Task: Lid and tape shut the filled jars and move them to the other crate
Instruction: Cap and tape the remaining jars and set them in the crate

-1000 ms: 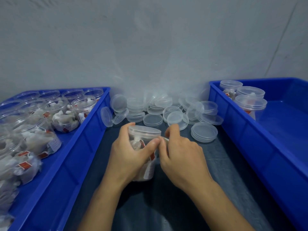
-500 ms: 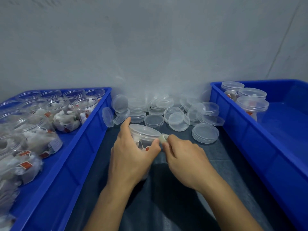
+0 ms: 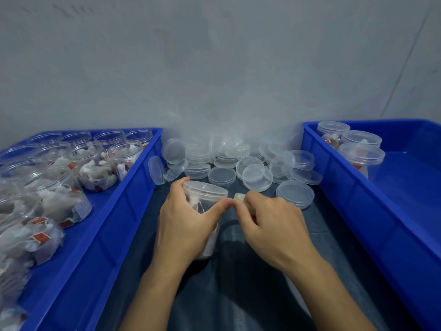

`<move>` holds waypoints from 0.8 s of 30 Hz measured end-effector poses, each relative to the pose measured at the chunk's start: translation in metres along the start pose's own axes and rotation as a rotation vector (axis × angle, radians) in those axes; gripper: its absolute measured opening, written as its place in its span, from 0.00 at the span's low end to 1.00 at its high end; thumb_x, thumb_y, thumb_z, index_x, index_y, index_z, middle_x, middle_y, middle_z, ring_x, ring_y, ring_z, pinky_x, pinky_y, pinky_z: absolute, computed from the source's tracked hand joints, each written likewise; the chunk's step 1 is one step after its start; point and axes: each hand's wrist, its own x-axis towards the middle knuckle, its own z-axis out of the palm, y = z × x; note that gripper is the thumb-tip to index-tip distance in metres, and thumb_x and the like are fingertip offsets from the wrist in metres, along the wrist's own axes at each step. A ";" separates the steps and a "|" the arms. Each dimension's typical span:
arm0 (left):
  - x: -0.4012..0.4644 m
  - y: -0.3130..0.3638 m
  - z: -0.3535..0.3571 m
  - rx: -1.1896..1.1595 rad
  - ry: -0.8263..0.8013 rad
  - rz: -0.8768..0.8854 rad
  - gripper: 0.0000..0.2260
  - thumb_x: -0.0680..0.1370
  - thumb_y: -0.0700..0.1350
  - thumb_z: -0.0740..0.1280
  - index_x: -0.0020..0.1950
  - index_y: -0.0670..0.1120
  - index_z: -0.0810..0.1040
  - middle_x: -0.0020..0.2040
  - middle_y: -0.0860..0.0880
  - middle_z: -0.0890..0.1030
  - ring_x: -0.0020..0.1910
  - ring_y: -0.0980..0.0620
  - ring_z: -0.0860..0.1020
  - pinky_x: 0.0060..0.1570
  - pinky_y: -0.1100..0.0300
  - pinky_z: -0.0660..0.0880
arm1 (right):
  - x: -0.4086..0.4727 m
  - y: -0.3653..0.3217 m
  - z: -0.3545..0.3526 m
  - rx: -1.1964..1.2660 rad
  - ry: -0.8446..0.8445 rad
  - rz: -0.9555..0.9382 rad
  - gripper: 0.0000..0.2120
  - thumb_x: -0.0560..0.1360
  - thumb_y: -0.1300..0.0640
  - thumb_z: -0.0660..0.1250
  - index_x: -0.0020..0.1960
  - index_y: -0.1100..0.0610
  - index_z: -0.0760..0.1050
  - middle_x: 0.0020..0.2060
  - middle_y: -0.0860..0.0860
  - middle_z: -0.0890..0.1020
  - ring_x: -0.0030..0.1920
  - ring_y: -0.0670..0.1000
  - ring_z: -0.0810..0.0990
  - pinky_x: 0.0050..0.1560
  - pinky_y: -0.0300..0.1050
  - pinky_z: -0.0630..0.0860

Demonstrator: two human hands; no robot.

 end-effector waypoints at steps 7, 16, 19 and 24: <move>0.004 0.000 -0.003 -0.034 -0.030 -0.044 0.62 0.48 0.86 0.69 0.76 0.55 0.67 0.65 0.56 0.79 0.64 0.53 0.78 0.59 0.54 0.75 | -0.001 -0.001 -0.003 -0.076 0.099 -0.070 0.18 0.81 0.39 0.54 0.37 0.48 0.61 0.26 0.44 0.67 0.30 0.56 0.74 0.31 0.49 0.64; -0.001 0.004 -0.004 -0.014 -0.032 -0.016 0.55 0.54 0.81 0.71 0.75 0.56 0.67 0.65 0.56 0.78 0.64 0.54 0.78 0.63 0.51 0.78 | 0.002 0.005 0.006 -0.046 0.012 0.005 0.20 0.80 0.36 0.51 0.38 0.49 0.62 0.28 0.45 0.74 0.35 0.56 0.77 0.35 0.51 0.66; -0.002 0.004 -0.003 -0.005 -0.040 -0.015 0.51 0.56 0.78 0.72 0.74 0.56 0.68 0.64 0.57 0.79 0.63 0.54 0.78 0.63 0.49 0.78 | 0.003 0.005 0.007 -0.019 -0.009 0.031 0.21 0.79 0.35 0.49 0.37 0.49 0.64 0.28 0.46 0.74 0.35 0.55 0.77 0.36 0.51 0.67; -0.003 0.005 -0.001 -0.018 -0.034 -0.009 0.45 0.58 0.75 0.74 0.71 0.57 0.70 0.59 0.61 0.79 0.59 0.57 0.80 0.59 0.51 0.80 | 0.003 0.005 0.009 0.022 -0.034 0.065 0.21 0.80 0.37 0.53 0.37 0.50 0.65 0.29 0.46 0.75 0.36 0.56 0.77 0.37 0.51 0.66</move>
